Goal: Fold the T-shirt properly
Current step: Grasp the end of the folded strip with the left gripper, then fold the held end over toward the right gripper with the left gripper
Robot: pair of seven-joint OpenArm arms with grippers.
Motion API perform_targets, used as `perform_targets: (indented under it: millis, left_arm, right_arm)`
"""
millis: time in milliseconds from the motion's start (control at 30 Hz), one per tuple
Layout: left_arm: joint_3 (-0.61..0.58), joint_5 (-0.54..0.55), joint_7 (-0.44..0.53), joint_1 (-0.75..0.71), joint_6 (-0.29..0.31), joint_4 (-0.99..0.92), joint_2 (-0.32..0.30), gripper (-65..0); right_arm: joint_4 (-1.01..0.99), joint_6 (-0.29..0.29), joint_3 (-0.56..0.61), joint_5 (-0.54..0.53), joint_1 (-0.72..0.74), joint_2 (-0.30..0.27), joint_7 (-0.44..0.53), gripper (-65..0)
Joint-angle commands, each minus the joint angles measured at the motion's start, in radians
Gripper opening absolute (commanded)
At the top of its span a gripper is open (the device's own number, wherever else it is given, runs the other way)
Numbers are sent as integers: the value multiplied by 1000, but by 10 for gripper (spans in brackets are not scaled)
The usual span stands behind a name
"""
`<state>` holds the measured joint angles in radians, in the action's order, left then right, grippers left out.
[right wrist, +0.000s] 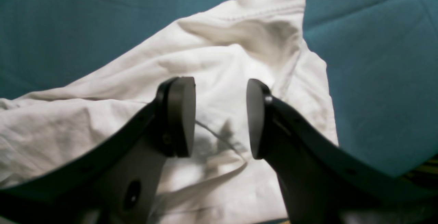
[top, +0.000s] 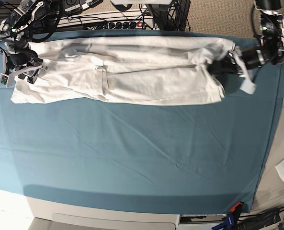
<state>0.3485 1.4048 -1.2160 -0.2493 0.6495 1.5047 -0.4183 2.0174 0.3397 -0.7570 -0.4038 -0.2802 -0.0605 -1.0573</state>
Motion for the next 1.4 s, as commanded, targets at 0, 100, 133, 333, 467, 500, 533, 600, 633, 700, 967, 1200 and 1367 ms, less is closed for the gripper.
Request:
perform_targets:
  millis: [0, 100, 133, 333, 467, 500, 533, 600, 633, 700, 967, 1200, 1367]
  left_arm:
    - [13, 31, 23, 13, 7, 50, -27, -650]
    - [2, -8, 39, 11, 6, 144, -28, -650]
    - [-13, -22, 46, 11, 6, 169, -27, -650]
    - [-210, -161, 123, 21, -24, 272, 8, -650]
    - [-351, -260, 160, 64, -28, 279, 91, -650]
    - [-383, -288, 171, 78, -41, 279, 112, -650]
    - [-414, -316, 185, 93, -55, 279, 132, -650]
    - [-472, -378, 212, 120, -76, 279, 170, -650]
    - [-500, -407, 225, 134, -82, 279, 187, -650]
    - [-553, -457, 246, 156, -85, 278, 220, -650]
    - [-717, -622, 321, 183, -137, 277, 327, -650]
    - [-738, -662, 347, 189, -142, 277, 389, -650]
    - [-738, -707, 364, 213, -161, 276, 404, -650]
  right_arm:
    - [17, 2, -4, -2, 3, -11, 29, -403]
    - [17, 2, -4, 6, 3, -12, 31, -403]
    - [17, 2, -4, 13, 3, -11, 35, -403]
    - [17, 0, -4, 58, 3, -12, 46, -403]
    - [17, -21, -4, 110, 3, -12, 60, -403]
    - [17, -24, -4, 116, 3, -11, 61, -403]
    - [17, -25, -4, 117, 3, -11, 62, -403]
    - [17, -25, -4, 117, 3, -11, 62, -403]
    - [17, -25, -4, 117, 3, -11, 62, -403]
    - [17, -25, -4, 117, 3, -11, 62, -403]
    - [17, -25, -4, 117, 3, -11, 62, -403]
    - [17, -25, -4, 117, 3, -11, 62, -403]
    - [17, -25, -4, 117, 3, -11, 63, -403]
